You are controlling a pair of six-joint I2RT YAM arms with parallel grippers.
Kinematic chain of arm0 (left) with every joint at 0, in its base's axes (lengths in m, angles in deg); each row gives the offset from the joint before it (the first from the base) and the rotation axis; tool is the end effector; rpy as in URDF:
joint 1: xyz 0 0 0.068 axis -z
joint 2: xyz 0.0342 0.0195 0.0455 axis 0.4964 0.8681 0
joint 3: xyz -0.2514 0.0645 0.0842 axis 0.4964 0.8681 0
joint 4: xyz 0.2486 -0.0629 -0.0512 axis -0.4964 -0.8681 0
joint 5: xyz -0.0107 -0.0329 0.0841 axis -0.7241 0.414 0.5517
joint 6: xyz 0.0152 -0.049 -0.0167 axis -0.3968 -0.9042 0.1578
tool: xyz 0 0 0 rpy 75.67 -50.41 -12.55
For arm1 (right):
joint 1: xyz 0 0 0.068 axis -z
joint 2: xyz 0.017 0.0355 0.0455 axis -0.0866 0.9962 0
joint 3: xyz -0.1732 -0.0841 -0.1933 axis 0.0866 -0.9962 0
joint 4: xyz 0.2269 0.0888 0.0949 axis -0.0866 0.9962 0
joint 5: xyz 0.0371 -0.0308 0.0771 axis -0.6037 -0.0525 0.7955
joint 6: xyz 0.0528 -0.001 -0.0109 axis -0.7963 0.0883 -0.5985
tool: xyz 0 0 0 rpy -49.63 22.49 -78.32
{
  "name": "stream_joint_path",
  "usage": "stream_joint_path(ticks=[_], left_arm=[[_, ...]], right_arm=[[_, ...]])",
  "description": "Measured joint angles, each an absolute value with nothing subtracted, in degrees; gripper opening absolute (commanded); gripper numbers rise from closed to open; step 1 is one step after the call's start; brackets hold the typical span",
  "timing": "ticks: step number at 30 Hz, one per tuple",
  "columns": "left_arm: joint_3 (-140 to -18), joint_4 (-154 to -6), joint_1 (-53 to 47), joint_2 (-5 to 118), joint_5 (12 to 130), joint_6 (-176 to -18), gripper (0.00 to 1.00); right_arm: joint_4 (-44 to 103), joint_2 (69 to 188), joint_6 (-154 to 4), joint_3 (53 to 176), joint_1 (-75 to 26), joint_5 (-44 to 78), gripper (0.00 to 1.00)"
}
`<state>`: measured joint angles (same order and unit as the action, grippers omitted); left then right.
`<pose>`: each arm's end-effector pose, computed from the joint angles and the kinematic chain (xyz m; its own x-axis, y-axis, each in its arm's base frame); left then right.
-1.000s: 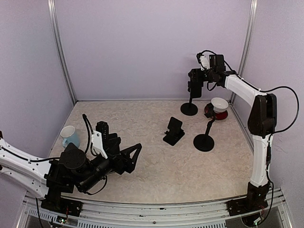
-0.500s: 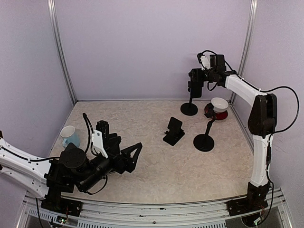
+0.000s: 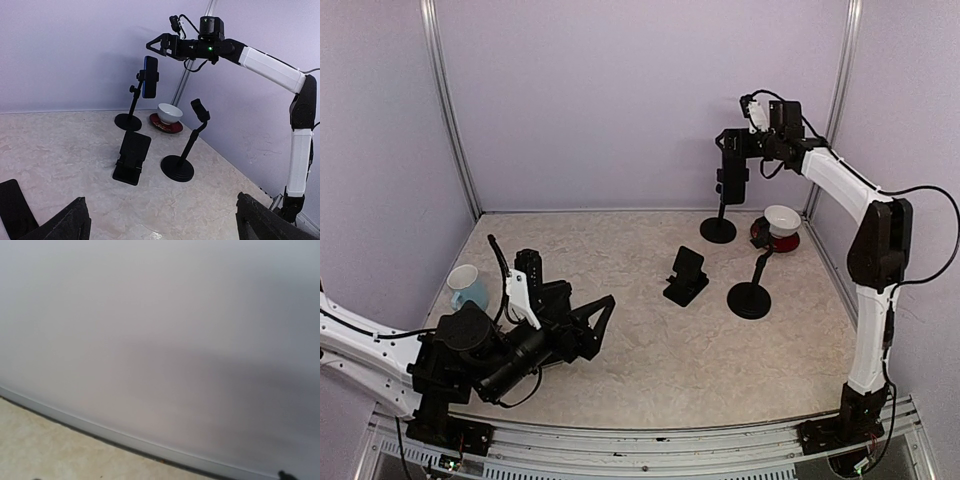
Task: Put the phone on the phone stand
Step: Move the phone stand with the phone to the corner of the board, then pick up the phone stand at the center of the board.
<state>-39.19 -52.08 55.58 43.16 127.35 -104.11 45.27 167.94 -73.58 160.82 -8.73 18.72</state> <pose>0.0457 -0.2327 0.2787 -0.1941 -0.2654 -0.9444 0.5710 0.7522 -0.3288 0.4888 0.1253 0.3770 -0.2880 0.0231 -0.9574 -0.3664 0.9210 0.1325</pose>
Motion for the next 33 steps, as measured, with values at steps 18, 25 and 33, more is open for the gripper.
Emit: stream_joint_path(ticks=[18,25,33], left_arm=[[-40.4,-64.5,60.1,38.5,128.1,-112.0,0.99],[-43.1,-76.1,66.7,34.8,131.3,-120.3,0.99],[-47.8,-93.0,73.1,35.3,136.2,-132.7,0.99]], right_arm=[[50.6,132.4,-76.6,131.3,-11.6,19.4,1.0],[52.4,121.3,-79.6,117.3,-14.2,18.4,1.0],[56.3,106.9,-82.4,102.7,-15.3,18.7,1.0]])
